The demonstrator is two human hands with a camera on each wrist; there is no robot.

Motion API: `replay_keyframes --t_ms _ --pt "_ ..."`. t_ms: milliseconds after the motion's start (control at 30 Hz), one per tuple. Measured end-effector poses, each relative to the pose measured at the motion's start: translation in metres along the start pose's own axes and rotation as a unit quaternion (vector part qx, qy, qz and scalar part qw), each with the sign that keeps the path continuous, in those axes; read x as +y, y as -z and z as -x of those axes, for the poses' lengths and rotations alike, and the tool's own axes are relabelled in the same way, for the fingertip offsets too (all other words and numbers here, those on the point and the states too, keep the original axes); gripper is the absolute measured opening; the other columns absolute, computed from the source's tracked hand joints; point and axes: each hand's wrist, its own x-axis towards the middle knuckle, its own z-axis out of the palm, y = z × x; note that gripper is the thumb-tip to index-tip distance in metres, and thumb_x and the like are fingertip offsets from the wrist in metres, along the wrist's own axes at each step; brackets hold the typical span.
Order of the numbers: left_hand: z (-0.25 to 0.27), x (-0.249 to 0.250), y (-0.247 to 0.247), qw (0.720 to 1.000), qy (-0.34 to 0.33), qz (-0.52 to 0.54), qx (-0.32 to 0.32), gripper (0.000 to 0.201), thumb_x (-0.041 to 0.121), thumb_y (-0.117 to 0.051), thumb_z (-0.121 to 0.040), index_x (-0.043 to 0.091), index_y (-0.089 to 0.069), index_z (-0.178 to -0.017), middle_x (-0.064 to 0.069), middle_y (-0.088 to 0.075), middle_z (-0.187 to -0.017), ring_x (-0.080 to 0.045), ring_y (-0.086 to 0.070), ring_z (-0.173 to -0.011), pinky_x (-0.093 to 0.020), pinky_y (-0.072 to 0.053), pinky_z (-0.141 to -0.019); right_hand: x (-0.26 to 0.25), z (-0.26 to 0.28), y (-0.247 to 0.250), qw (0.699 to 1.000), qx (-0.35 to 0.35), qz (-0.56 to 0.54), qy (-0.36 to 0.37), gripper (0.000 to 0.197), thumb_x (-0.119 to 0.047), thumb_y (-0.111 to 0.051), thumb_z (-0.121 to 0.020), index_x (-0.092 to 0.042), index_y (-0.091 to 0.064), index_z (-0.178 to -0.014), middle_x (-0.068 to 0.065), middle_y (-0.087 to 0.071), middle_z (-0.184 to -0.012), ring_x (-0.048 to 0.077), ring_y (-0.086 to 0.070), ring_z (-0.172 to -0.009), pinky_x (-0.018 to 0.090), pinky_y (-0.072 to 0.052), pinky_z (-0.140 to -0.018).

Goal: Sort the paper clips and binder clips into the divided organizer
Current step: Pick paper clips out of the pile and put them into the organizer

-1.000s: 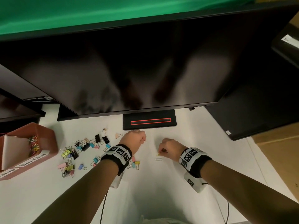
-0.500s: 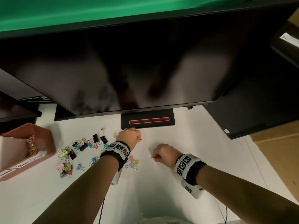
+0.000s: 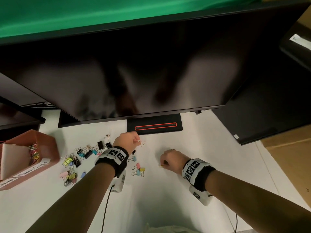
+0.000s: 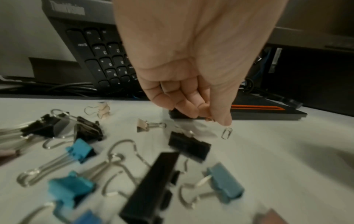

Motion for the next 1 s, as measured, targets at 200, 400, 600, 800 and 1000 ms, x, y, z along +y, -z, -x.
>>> replay_keyframes --t_ms 200,400,600,800,1000 --pt "-0.005 0.013 -0.019 0.995 -0.018 -0.098 -0.012 0.020 0.031 -0.054 -0.090 0.021 -0.058 -0.106 -0.001 -0.063 -0.109 -0.020 -0.057 -0.099 -0.035 -0.050 -0.088 -0.005 -0.002 0.002 0.999 -0.032 0.017 -0.023 0.023 -0.025 -0.056 -0.091 -0.009 -0.067 -0.103 0.010 -0.064 -0.111 0.028 -0.058 -0.104 0.035 -0.046 -0.092" --pt "-0.011 0.020 -0.022 0.984 -0.067 -0.162 -0.042 0.018 0.020 -0.051 -0.092 0.016 -0.060 -0.107 -0.005 -0.050 -0.117 -0.025 -0.051 -0.105 -0.037 -0.046 -0.092 -0.007 0.003 0.000 0.998 -0.047 0.042 -0.019 0.021 -0.021 -0.054 -0.091 -0.007 -0.067 -0.101 0.012 -0.062 -0.113 0.030 -0.058 -0.103 0.037 -0.046 -0.092" --pt "-0.001 0.020 -0.025 0.973 -0.091 -0.207 -0.054 0.023 0.004 -0.046 -0.090 0.008 -0.051 -0.111 -0.012 -0.058 -0.108 -0.028 -0.058 -0.097 -0.037 -0.051 -0.085 -0.011 0.004 -0.004 0.996 -0.040 0.074 -0.018 0.020 -0.016 -0.047 -0.092 -0.010 -0.063 -0.104 0.010 -0.063 -0.111 0.030 -0.058 -0.102 0.036 -0.047 -0.086" --pt "0.023 0.009 -0.016 0.998 -0.067 -0.004 -0.009 0.016 0.013 -0.048 -0.092 0.014 -0.059 -0.104 -0.007 -0.063 -0.100 -0.022 -0.060 -0.092 -0.028 -0.049 -0.081 -0.020 0.003 -0.010 0.995 -0.037 0.092 -0.023 0.026 -0.009 -0.044 -0.089 -0.009 -0.062 -0.108 0.012 -0.061 -0.113 0.031 -0.057 -0.104 0.034 -0.046 -0.086" --pt "0.076 -0.056 0.050 0.977 -0.037 0.151 0.146 0.007 0.013 -0.058 -0.088 0.016 -0.061 -0.093 0.003 -0.062 -0.083 -0.013 -0.058 -0.078 -0.022 -0.045 -0.074 -0.036 -0.006 0.001 0.995 -0.044 0.081 -0.046 0.021 -0.013 -0.050 -0.088 -0.010 -0.064 -0.102 0.008 -0.064 -0.111 0.025 -0.058 -0.101 0.031 -0.046 -0.086"
